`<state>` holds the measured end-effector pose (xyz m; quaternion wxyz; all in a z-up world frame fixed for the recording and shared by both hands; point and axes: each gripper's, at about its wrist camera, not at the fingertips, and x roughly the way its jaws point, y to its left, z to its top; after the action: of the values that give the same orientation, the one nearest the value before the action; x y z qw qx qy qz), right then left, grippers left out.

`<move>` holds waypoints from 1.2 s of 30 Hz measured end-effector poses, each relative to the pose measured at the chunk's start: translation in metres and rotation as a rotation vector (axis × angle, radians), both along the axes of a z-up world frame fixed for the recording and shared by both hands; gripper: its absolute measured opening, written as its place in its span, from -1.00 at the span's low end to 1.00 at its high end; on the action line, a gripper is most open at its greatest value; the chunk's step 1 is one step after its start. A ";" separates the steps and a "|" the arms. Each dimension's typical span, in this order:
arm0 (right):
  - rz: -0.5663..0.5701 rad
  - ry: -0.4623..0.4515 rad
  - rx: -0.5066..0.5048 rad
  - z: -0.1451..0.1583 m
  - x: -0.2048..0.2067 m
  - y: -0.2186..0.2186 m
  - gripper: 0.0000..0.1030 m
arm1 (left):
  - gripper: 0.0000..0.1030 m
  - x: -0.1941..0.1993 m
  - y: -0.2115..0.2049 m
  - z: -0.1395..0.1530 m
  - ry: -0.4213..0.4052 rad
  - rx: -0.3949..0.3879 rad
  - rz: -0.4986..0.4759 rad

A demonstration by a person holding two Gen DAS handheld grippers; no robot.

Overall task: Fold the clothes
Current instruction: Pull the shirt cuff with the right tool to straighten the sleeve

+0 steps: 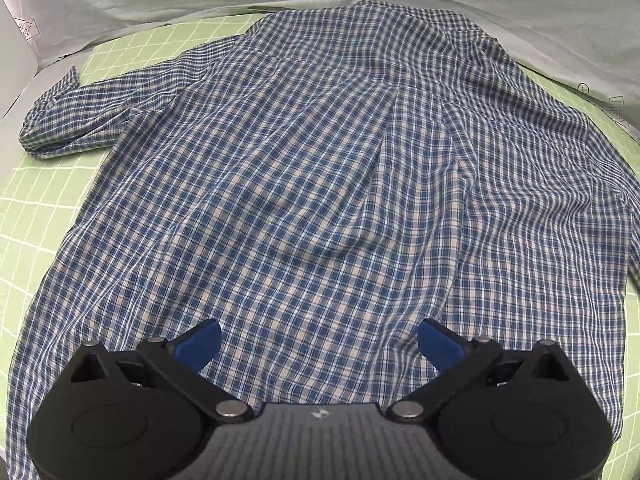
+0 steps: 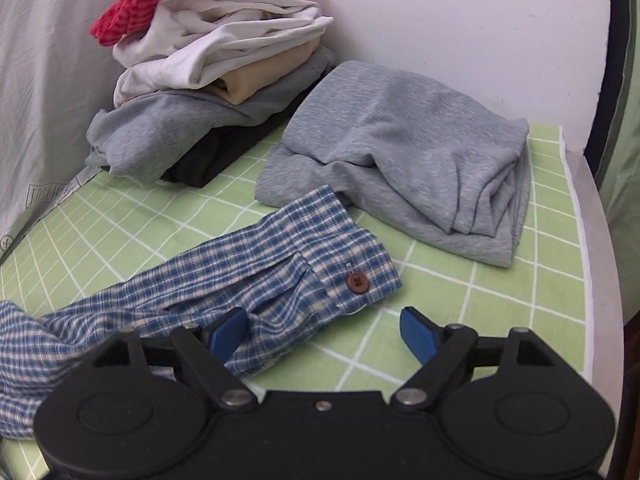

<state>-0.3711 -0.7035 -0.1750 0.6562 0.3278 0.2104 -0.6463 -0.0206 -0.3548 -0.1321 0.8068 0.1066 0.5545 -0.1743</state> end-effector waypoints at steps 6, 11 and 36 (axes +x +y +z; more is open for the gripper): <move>0.056 -0.003 -0.021 0.001 -0.005 -0.006 -0.71 | 0.99 -0.003 0.000 0.005 -0.029 -0.016 0.009; -0.009 0.092 -0.033 0.001 -0.020 -0.004 -0.72 | 0.99 -0.005 0.009 0.010 -0.045 -0.028 0.027; 0.848 0.104 -0.073 0.045 0.167 0.193 1.00 | 0.99 0.010 0.183 0.031 -0.081 -0.089 0.295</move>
<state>-0.2042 -0.5107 -0.1300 0.8636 0.1558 0.3361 -0.3419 -0.0101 -0.1719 -0.1007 0.8492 -0.0047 0.5229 -0.0738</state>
